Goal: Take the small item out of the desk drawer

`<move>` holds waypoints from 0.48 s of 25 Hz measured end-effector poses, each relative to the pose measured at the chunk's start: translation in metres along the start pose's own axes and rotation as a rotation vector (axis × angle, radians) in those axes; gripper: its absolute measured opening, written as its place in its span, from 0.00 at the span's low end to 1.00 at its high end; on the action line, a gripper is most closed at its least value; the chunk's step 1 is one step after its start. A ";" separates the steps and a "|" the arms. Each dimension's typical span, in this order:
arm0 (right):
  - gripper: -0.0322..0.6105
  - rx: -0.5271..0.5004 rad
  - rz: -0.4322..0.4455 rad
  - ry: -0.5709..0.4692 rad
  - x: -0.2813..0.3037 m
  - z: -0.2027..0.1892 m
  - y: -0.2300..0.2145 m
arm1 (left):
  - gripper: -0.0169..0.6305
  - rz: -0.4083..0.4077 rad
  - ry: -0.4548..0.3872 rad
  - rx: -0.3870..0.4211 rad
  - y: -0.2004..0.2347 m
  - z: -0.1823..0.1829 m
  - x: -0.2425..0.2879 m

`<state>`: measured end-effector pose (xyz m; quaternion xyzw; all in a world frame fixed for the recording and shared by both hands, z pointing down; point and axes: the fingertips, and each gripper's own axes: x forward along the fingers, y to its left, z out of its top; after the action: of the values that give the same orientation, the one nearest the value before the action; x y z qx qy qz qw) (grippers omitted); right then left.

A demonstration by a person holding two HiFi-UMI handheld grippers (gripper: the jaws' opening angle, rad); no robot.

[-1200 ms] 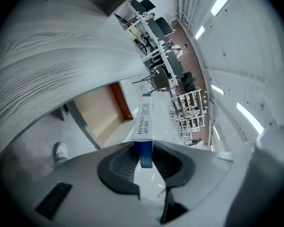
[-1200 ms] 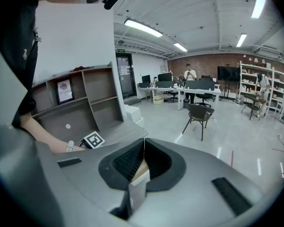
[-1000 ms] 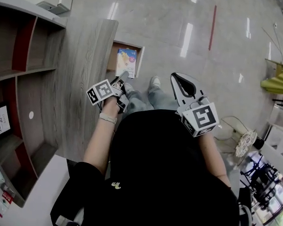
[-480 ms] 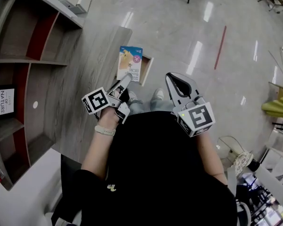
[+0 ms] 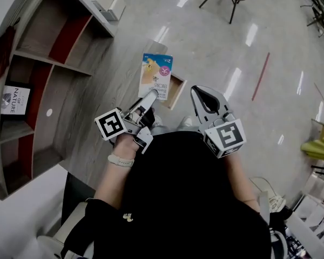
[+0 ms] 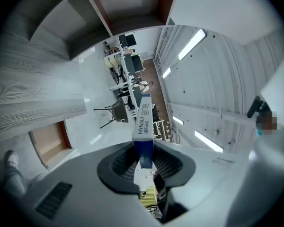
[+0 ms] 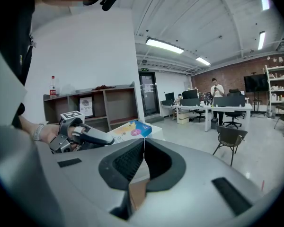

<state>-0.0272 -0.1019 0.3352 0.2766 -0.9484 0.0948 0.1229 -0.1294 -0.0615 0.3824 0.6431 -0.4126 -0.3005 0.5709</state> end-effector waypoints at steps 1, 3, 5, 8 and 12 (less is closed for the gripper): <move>0.05 -0.003 0.009 -0.007 0.002 0.002 0.001 | 0.17 -0.016 -0.008 -0.001 -0.006 0.003 -0.002; 0.05 -0.008 0.020 -0.019 0.006 0.007 0.003 | 0.17 -0.045 -0.025 -0.006 -0.016 0.008 -0.004; 0.05 -0.012 0.028 -0.026 0.011 0.013 0.005 | 0.17 -0.063 -0.043 -0.009 -0.025 0.012 -0.007; 0.05 -0.018 0.050 -0.043 0.016 0.016 0.009 | 0.17 -0.085 -0.070 -0.007 -0.035 0.020 -0.013; 0.05 -0.016 0.074 -0.059 0.021 0.022 0.015 | 0.17 -0.099 -0.095 -0.002 -0.042 0.028 -0.019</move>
<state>-0.0561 -0.1054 0.3188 0.2432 -0.9619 0.0835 0.0933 -0.1548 -0.0581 0.3350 0.6473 -0.4065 -0.3589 0.5357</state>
